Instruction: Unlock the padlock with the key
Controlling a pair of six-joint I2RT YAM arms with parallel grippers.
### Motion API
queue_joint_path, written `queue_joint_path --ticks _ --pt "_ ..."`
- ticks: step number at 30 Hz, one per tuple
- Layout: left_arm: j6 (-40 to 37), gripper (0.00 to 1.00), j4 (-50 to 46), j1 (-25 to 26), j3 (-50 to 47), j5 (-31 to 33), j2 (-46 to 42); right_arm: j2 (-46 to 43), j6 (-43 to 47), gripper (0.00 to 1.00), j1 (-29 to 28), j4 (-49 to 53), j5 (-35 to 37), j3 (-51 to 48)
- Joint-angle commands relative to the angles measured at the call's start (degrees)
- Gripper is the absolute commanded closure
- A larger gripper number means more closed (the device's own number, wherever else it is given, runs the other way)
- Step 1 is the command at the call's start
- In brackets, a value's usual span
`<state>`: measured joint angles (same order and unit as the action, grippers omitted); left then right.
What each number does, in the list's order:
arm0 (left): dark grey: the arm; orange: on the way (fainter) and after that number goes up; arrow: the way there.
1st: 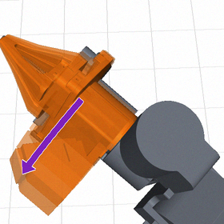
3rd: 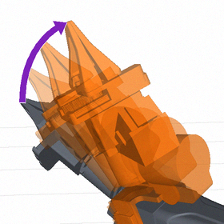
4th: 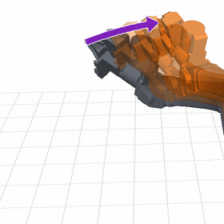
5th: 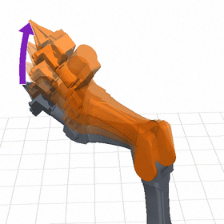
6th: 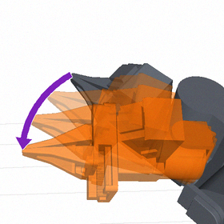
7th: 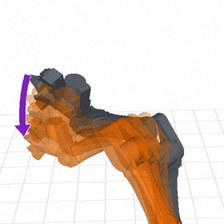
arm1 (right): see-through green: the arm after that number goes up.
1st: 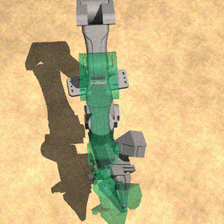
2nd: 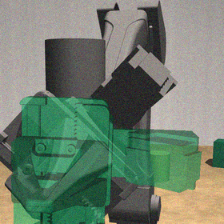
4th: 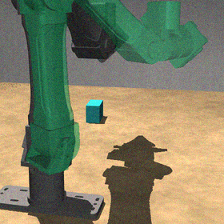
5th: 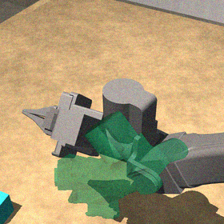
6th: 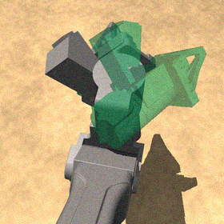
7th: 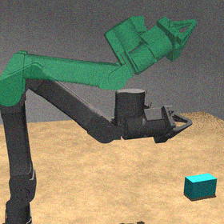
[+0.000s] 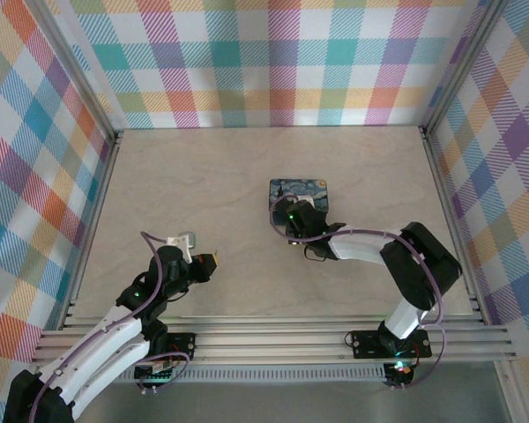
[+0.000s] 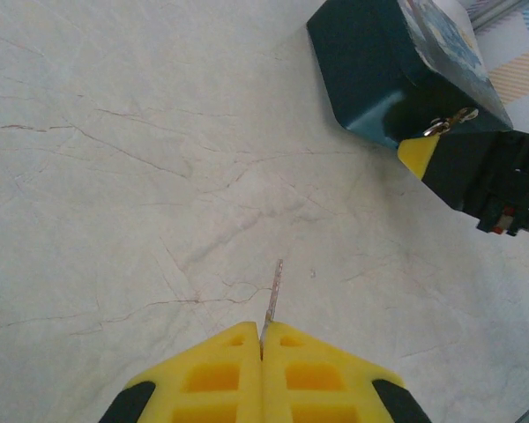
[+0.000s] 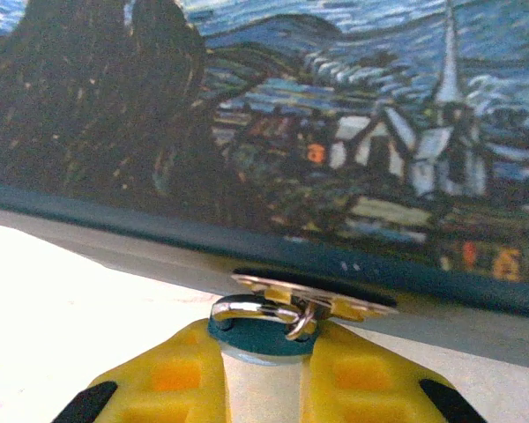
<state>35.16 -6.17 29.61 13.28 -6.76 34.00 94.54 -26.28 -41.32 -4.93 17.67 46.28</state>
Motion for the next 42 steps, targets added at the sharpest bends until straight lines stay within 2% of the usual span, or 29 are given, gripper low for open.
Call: queue_joint_path --ticks 1,9,17,21,24,31,34,42 --pt "0.2 1.00 -0.7 0.7 -0.5 -0.7 -0.7 -3.7 0.4 1.00 1.7 1.6 -8.3 -0.9" --pt "0.0 1.00 2.7 0.6 1.3 -6.6 1.2 -7.2 -5.3 1.00 4.9 10.8 -18.3 1.4" --pt "-1.6 1.00 6.2 0.7 6.1 -13.2 6.1 -10.2 -8.7 1.00 5.5 21.0 -22.0 5.7" --pt "-2.1 1.00 6.1 0.7 8.3 -14.6 9.1 -13.2 -9.5 1.00 5.5 21.0 -19.2 4.4" --pt "-2.2 1.00 6.3 0.7 9.3 -14.9 11.1 -13.6 -11.1 0.87 5.1 19.6 -15.8 3.2" --pt "-3.3 1.00 6.0 0.7 9.8 -14.7 14.2 -7.7 -10.6 0.58 -1.5 20.0 1.5 6.5" --pt "-3.3 1.00 6.0 0.7 9.2 -13.5 14.1 -4.1 -10.7 0.53 -3.4 18.1 6.8 7.9" --pt "-3.7 1.00 6.9 0.6 8.3 -12.8 15.7 5.0 -11.0 0.50 -5.7 11.8 15.2 10.0"
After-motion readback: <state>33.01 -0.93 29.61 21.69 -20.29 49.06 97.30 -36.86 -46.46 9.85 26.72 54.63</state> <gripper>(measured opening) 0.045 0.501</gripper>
